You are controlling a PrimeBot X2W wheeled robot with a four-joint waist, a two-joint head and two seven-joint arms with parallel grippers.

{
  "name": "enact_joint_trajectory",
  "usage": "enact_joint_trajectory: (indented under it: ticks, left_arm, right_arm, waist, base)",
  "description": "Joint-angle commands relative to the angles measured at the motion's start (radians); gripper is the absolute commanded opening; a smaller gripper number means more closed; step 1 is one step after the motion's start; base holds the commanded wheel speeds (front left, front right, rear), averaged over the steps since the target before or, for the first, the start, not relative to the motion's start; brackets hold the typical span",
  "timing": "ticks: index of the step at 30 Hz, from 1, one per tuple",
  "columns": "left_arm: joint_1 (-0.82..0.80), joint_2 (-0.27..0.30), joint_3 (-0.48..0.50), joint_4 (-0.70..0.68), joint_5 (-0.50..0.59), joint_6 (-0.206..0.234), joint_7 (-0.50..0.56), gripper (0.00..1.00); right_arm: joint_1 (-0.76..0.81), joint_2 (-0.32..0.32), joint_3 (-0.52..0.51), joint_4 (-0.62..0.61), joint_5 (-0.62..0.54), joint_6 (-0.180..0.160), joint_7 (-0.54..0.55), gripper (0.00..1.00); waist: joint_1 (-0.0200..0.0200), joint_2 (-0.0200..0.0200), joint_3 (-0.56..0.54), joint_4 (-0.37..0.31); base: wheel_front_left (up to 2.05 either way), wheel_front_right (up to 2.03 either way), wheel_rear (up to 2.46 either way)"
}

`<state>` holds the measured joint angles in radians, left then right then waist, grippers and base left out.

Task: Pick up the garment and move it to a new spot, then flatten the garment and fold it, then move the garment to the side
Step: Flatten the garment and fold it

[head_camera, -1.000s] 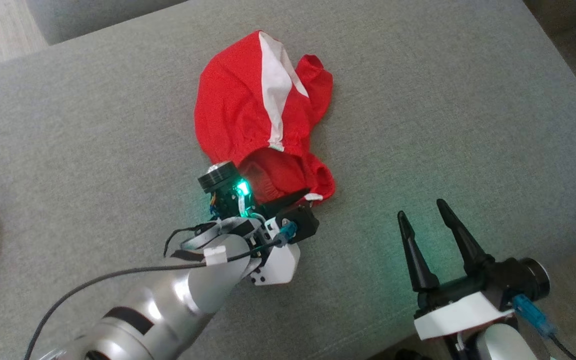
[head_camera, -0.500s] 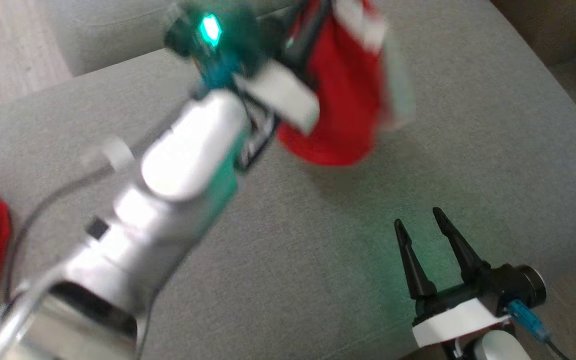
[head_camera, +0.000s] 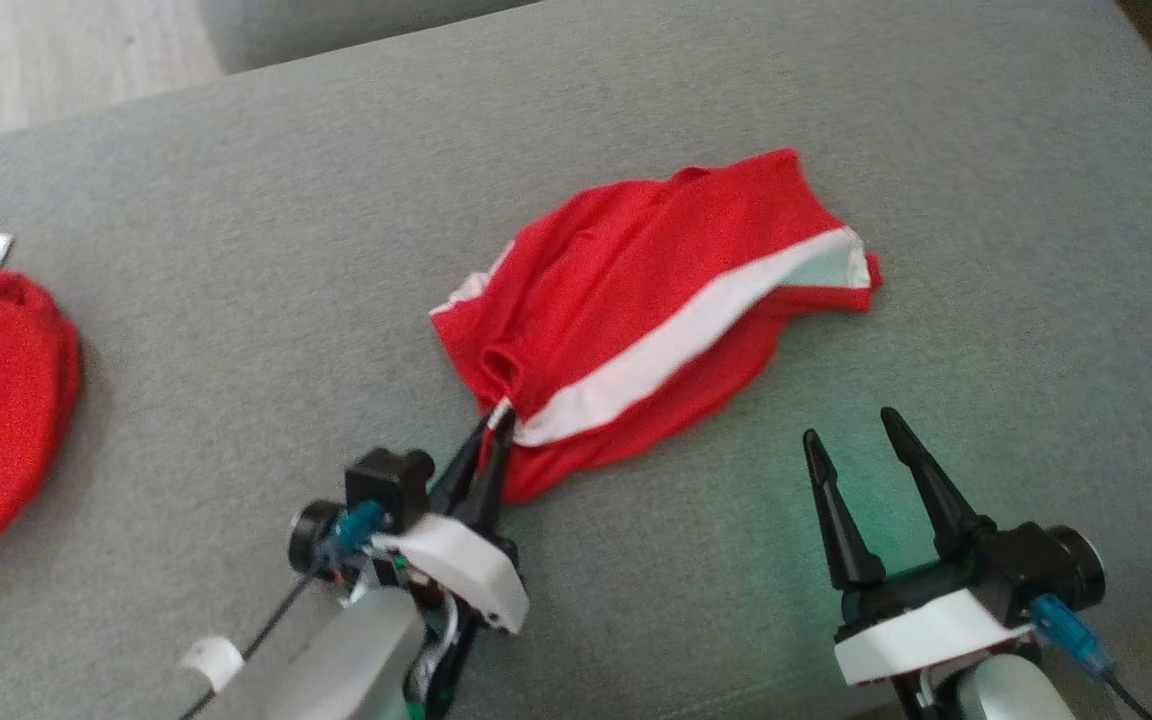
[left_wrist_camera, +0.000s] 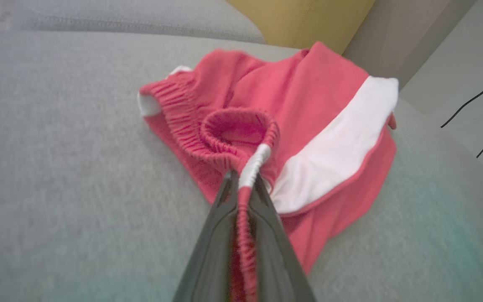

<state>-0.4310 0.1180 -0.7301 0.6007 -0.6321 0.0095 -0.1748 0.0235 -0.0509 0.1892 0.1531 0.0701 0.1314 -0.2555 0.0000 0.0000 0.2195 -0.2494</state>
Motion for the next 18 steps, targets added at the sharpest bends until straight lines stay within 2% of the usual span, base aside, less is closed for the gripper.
enact_joint_trajectory:
  ticks: [1,2,3,9,13,18]
  left_arm:
    - [-0.059,-0.002,0.027,-0.039,0.003,0.003,-0.025,0.00]
    - [-0.017,-0.016,0.010,-0.051,0.005,-0.010,-0.052,0.56]
    - [-0.003,-0.019,0.003,-0.060,0.015,-0.012,-0.062,1.00]
    - [0.040,-0.015,-0.021,-0.125,0.127,0.036,-0.085,1.00]
    - [0.049,-0.011,-0.013,-0.143,0.153,0.060,-0.086,1.00]
    - [0.045,-0.009,-0.020,-0.135,0.148,0.062,-0.057,1.00]
  right_arm:
    - [-0.030,-0.007,0.019,-0.033,-0.001,-0.001,-0.006,1.00]
    - [-0.033,-0.013,0.018,-0.034,-0.004,-0.001,-0.006,1.00]
    - [-0.034,-0.016,0.018,-0.033,-0.005,-0.001,-0.006,1.00]
    - [-0.029,-0.026,0.016,-0.033,-0.006,-0.001,-0.006,1.00]
    - [-0.024,-0.028,0.022,-0.031,-0.005,-0.001,-0.006,1.00]
    - [-0.024,-0.028,0.027,-0.030,-0.004,-0.001,-0.006,1.00]
  waist:
    - [0.0000,0.0000,0.011,0.021]
    - [0.0000,0.0000,0.009,0.037]
    - [0.0000,0.0000,0.008,0.045]
    - [0.0000,0.0000,-0.002,0.073]
    - [0.0000,0.0000,-0.008,0.081]
    - [0.0000,0.0000,-0.007,0.079]
  base:
    - [0.00,0.00,0.00]
    - [0.00,0.00,0.00]
    - [0.00,0.00,0.00]
    - [0.00,0.00,0.00]
    - [0.00,0.00,0.00]
    - [0.00,0.00,0.00]
